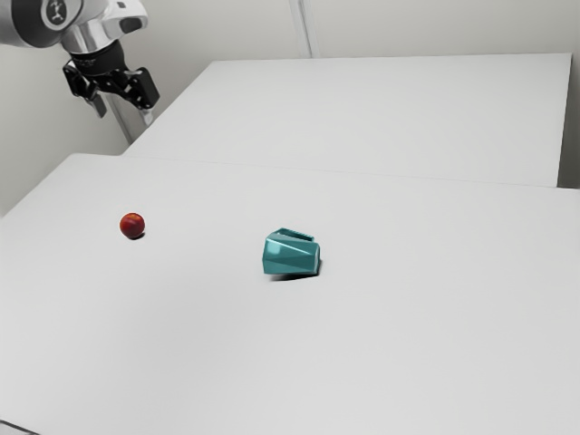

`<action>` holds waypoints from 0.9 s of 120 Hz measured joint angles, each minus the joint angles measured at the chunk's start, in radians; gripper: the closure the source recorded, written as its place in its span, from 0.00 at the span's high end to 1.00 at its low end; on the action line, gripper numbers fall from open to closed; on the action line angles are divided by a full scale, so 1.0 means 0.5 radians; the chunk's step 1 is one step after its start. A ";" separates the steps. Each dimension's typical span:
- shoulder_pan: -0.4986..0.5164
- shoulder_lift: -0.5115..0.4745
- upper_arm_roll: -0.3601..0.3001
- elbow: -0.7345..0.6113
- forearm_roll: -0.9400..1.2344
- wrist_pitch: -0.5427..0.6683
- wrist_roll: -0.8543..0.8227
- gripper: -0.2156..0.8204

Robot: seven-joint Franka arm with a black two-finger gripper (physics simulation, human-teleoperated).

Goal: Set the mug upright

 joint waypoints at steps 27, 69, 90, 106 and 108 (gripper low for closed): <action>0.015 -0.014 -0.003 -0.051 -0.033 0.021 0.035 0.79; 0.050 0.134 0.012 -0.184 -0.444 0.146 0.069 0.79; 0.119 0.275 0.021 -0.378 -0.946 0.194 0.064 0.79; 0.268 0.420 0.033 -0.441 -1.193 0.211 0.061 0.79; 0.282 0.438 0.036 -0.442 -1.221 0.213 0.061 0.79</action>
